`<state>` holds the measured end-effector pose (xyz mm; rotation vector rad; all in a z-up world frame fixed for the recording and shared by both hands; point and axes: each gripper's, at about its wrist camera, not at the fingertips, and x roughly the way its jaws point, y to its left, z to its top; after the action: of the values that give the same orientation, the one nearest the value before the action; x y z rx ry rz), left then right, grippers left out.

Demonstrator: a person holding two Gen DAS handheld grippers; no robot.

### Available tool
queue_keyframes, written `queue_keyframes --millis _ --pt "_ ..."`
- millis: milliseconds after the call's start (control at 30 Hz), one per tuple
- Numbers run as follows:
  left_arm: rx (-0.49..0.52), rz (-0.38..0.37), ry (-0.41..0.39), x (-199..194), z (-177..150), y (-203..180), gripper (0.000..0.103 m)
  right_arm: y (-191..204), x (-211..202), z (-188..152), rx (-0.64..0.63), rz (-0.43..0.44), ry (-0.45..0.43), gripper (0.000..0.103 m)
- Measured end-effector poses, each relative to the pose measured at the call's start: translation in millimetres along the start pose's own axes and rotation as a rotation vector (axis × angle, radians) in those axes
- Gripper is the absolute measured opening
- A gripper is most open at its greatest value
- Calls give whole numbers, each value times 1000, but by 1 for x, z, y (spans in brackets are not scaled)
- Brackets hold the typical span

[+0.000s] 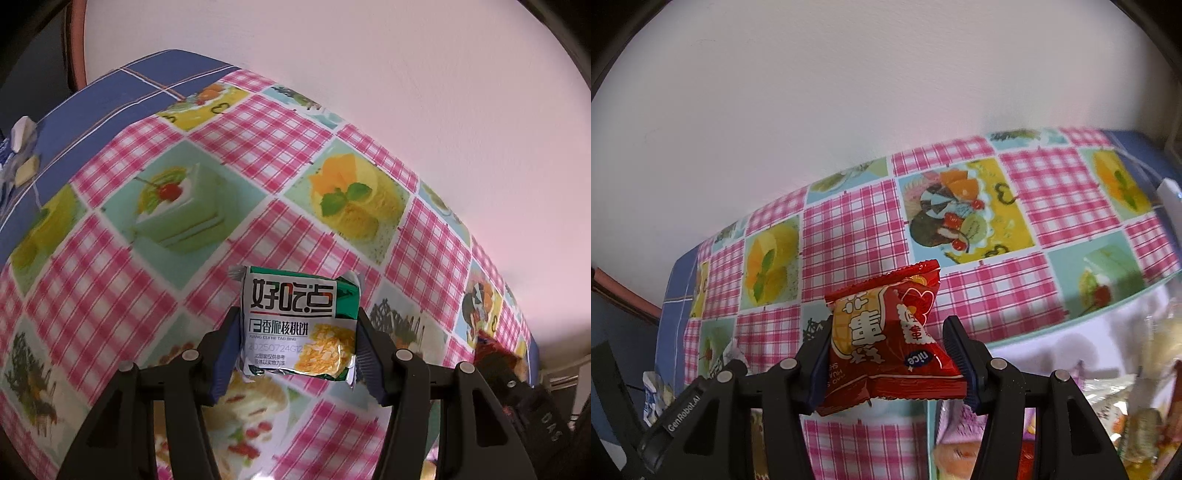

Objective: Organize snacks
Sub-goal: 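Carry the biscuit packet over the tray with the left tool while the right tool carries the red bag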

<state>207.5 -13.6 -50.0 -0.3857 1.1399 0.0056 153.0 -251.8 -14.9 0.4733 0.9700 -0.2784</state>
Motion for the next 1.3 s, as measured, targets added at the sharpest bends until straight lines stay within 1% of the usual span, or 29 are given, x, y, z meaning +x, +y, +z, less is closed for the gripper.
queue_keyframes --millis 100,367,600,733,867,1033,1300 --pt "-13 -10 -3 -13 -4 2 60 5 -16 -3 -26 -21 -11 59" --pt "1 -63 -11 -47 -23 -4 60 11 -52 -18 -57 -46 -17 59" --pt "16 -78 9 -62 -48 3 60 -1 -87 -30 -39 -63 -28 59" --pt "12 -91 18 -68 -56 9 60 -15 -105 -38 -5 -60 -39 59" --pt "31 -97 11 -80 -64 9 60 -26 -111 -50 18 -78 -34 59" --pt "56 -110 16 -89 -79 10 60 -36 -111 -67 30 -96 -5 59" --pt "122 -157 52 -95 -107 1 60 -51 -124 -93 35 -121 5 59"
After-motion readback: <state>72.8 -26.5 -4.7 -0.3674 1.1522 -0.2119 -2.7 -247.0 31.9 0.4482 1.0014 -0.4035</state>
